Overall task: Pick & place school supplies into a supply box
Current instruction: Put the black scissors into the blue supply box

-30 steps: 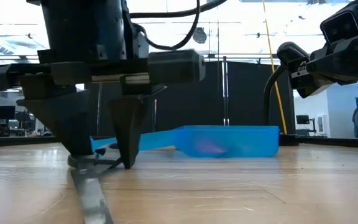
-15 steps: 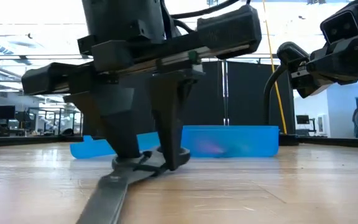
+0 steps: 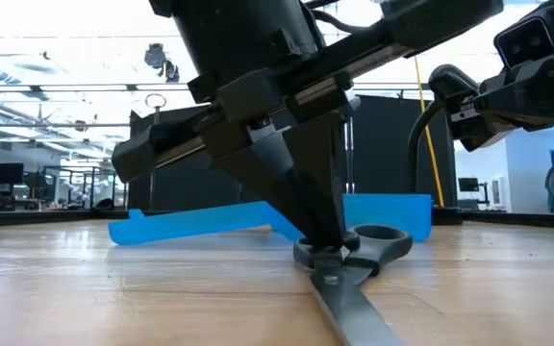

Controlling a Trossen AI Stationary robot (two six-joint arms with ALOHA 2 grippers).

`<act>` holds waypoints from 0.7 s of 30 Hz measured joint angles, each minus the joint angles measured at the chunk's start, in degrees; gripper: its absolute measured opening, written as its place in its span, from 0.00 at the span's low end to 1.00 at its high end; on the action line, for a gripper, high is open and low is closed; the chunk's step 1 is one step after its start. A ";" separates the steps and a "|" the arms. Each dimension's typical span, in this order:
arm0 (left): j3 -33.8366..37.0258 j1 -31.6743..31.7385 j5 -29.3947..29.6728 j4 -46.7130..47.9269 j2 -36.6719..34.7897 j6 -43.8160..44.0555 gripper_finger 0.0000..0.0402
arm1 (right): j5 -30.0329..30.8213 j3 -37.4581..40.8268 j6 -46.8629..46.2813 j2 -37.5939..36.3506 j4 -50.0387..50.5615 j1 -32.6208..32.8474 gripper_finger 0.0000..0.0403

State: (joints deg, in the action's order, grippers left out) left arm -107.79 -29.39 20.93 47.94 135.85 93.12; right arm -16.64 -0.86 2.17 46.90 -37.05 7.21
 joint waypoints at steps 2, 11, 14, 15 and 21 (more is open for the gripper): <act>0.00 0.04 -0.36 0.24 -0.01 0.07 0.01 | 0.00 0.00 0.00 0.01 -0.01 0.00 0.00; 0.07 0.13 -0.33 -1.53 -0.02 0.97 0.06 | 0.00 0.00 0.00 0.01 -0.43 0.01 0.00; 0.07 0.13 -0.63 -3.11 0.04 1.07 0.09 | 0.00 0.00 -0.02 -0.01 -0.43 -0.01 0.00; 0.07 0.15 -1.22 -3.48 0.06 1.13 0.11 | -0.01 0.00 -0.02 -0.01 -0.42 0.01 0.00; 0.07 0.14 -3.49 -5.02 0.06 1.62 0.20 | -0.02 0.00 -0.02 0.00 -0.41 0.01 0.00</act>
State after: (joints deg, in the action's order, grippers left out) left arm -107.72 -29.24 17.44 42.92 135.91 94.74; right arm -16.66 -0.86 2.15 46.91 -37.45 7.22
